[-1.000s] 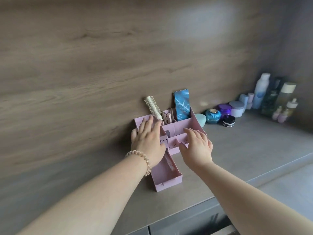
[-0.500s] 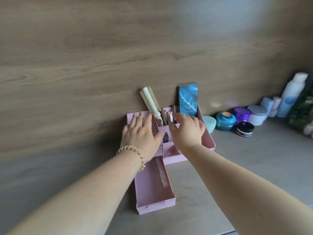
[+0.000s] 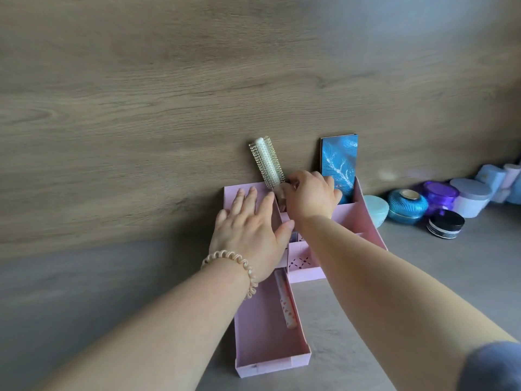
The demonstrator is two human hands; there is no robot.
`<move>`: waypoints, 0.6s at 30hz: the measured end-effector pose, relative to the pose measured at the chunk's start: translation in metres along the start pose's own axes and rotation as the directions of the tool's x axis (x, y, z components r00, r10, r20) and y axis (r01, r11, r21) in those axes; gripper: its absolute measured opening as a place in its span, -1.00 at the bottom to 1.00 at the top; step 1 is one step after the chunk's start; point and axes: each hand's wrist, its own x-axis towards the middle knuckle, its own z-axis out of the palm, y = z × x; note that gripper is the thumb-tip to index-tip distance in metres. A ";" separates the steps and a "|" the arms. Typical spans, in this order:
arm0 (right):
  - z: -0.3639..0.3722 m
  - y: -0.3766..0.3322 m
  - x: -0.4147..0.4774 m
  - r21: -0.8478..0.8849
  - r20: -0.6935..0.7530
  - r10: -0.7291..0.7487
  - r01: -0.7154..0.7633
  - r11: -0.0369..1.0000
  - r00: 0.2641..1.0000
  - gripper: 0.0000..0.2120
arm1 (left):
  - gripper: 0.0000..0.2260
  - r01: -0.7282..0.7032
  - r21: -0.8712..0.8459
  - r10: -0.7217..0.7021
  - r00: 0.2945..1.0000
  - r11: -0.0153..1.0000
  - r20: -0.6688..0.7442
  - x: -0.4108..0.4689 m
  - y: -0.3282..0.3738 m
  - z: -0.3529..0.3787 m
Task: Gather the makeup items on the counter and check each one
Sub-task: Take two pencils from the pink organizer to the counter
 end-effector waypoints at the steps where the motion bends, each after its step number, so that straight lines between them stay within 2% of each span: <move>1: 0.001 0.003 0.001 0.025 -0.023 -0.001 0.002 1.000 1.000 -0.77 | -0.41 -0.001 0.000 0.001 1.000 1.000 0.001 0.000 0.000 0.000; 6: -0.005 0.019 0.007 0.172 -0.086 0.062 -0.047 0.984 0.994 -0.80 | -0.41 -0.007 0.002 0.007 1.000 1.000 0.003 0.000 -0.001 0.000; 11: -0.011 0.027 0.013 0.018 -0.048 0.046 -0.046 0.999 0.998 -0.68 | -0.41 -0.006 0.010 0.006 1.000 1.000 -0.005 -0.001 -0.001 0.000; 18: -0.004 0.018 0.018 -0.040 0.000 0.035 -0.035 0.999 0.999 -0.81 | -0.41 -0.011 0.022 0.011 1.000 1.000 -0.008 0.000 -0.002 0.001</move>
